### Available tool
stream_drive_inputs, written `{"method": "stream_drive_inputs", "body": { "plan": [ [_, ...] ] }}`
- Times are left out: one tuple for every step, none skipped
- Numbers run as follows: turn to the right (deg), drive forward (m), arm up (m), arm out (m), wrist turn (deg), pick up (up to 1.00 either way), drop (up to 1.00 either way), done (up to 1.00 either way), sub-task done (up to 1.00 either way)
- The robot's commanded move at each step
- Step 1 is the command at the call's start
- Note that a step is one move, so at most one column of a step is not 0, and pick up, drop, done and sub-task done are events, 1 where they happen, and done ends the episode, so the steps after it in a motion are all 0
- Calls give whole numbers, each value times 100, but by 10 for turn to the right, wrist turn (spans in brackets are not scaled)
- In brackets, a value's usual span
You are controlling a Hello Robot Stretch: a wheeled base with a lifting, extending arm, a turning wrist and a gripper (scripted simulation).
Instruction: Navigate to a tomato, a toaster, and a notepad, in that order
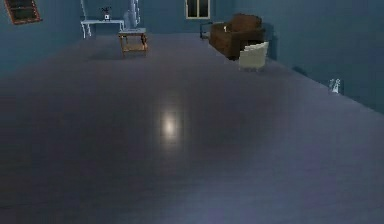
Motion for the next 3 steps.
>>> {"method": "stream_drive_inputs", "body": {
  "plan": [
    [30, 0, 0, 0, 0, 0, 0, 0, 0],
    [0, 60, 0, 0, 0, 0, 0, 0, 0],
    [60, 0, 0, 0, 0, 0, 0, 0, 0]
  ]
}}
